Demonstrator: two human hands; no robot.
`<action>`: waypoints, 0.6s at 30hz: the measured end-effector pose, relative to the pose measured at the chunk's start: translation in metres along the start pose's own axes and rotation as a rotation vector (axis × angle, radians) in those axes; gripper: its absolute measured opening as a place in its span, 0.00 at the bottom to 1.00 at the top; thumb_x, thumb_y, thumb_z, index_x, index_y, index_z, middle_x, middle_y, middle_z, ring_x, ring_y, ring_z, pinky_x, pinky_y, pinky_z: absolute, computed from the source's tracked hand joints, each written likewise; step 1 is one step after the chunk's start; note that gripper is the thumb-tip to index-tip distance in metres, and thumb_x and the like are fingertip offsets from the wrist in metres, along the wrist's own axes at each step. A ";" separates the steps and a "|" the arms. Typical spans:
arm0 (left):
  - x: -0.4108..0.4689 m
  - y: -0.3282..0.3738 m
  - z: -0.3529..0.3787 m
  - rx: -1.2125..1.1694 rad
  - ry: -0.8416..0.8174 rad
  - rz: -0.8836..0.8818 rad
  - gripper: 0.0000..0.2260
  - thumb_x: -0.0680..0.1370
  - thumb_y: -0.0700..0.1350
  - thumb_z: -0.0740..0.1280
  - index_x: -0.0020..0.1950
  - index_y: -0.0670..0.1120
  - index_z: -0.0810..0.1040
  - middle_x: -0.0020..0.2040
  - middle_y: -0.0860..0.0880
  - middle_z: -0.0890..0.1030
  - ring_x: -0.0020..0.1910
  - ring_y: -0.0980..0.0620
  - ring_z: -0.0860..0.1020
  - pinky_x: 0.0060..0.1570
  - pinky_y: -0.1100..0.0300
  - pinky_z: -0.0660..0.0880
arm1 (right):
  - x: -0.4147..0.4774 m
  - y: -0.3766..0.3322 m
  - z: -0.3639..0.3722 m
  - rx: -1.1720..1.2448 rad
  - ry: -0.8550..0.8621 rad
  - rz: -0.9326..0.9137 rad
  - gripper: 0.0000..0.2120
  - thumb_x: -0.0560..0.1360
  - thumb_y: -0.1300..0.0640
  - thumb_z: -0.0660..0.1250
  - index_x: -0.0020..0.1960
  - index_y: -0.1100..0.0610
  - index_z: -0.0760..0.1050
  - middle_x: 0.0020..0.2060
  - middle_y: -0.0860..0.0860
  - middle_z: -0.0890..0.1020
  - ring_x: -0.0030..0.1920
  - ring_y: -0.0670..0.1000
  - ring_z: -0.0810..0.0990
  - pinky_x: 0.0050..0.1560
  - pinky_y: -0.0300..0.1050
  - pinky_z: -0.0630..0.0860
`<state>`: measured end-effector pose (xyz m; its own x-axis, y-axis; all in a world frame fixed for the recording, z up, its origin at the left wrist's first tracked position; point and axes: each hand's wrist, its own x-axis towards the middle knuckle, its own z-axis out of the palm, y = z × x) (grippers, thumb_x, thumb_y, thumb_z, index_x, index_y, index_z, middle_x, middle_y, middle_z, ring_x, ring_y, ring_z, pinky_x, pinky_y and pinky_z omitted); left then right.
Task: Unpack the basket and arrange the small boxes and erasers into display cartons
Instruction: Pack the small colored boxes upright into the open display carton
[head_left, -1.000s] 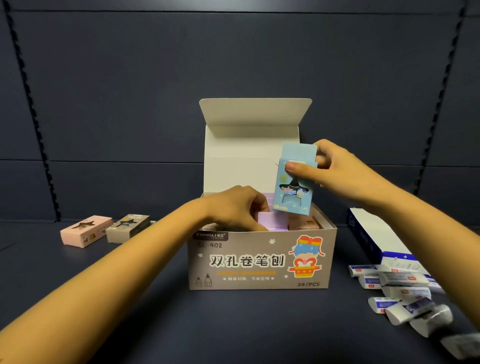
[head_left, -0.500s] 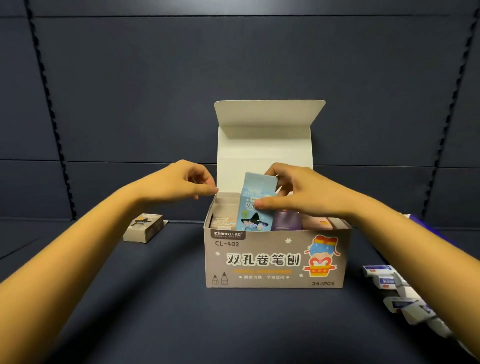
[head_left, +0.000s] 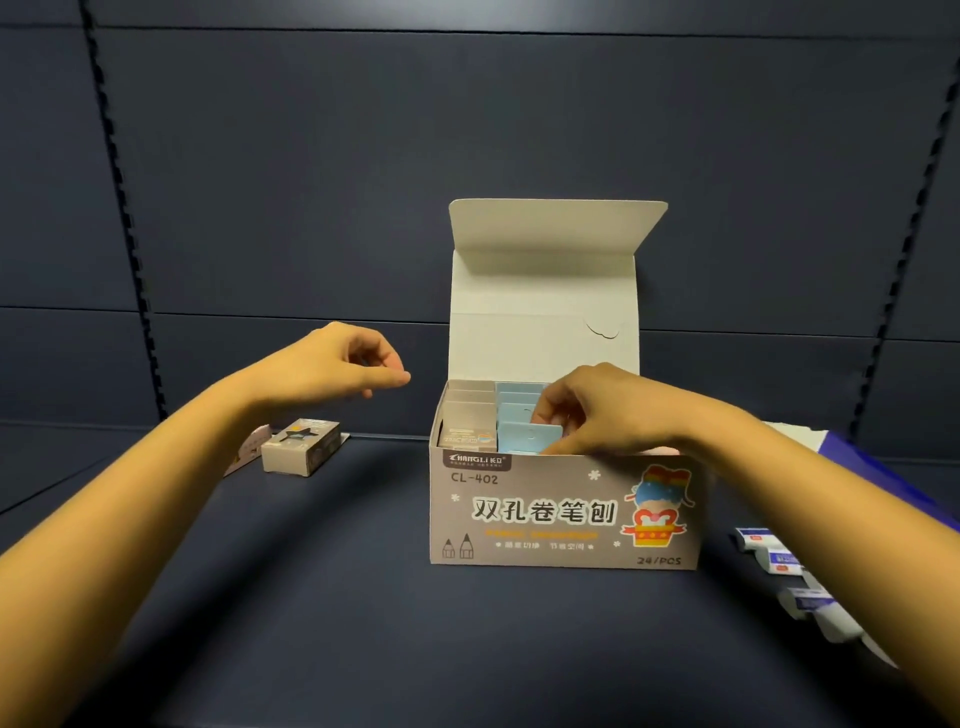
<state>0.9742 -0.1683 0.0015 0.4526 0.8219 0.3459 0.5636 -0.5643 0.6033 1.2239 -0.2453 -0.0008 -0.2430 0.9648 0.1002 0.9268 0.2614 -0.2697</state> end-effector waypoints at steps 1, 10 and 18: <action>-0.001 -0.003 -0.002 0.002 0.006 -0.005 0.07 0.75 0.46 0.67 0.49 0.43 0.78 0.43 0.49 0.79 0.39 0.55 0.76 0.37 0.67 0.71 | 0.001 0.000 0.000 -0.014 -0.006 0.002 0.14 0.72 0.52 0.71 0.55 0.55 0.77 0.41 0.46 0.78 0.39 0.43 0.73 0.38 0.30 0.70; -0.024 -0.052 -0.039 0.023 0.144 -0.119 0.07 0.76 0.45 0.67 0.47 0.43 0.79 0.42 0.49 0.80 0.37 0.52 0.75 0.38 0.63 0.71 | 0.019 -0.043 -0.013 -0.014 0.225 -0.124 0.10 0.73 0.51 0.69 0.53 0.53 0.80 0.44 0.45 0.80 0.37 0.40 0.74 0.40 0.28 0.69; -0.038 -0.121 -0.073 0.173 0.287 -0.254 0.09 0.76 0.44 0.67 0.49 0.38 0.79 0.45 0.43 0.81 0.45 0.48 0.77 0.48 0.55 0.74 | 0.103 -0.145 0.027 -0.084 0.275 -0.092 0.09 0.75 0.54 0.63 0.48 0.56 0.81 0.44 0.54 0.82 0.49 0.57 0.79 0.53 0.46 0.75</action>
<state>0.8389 -0.1255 -0.0319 0.0874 0.9110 0.4029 0.7511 -0.3260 0.5741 1.0567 -0.1832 0.0225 -0.2511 0.8905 0.3795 0.9276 0.3334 -0.1685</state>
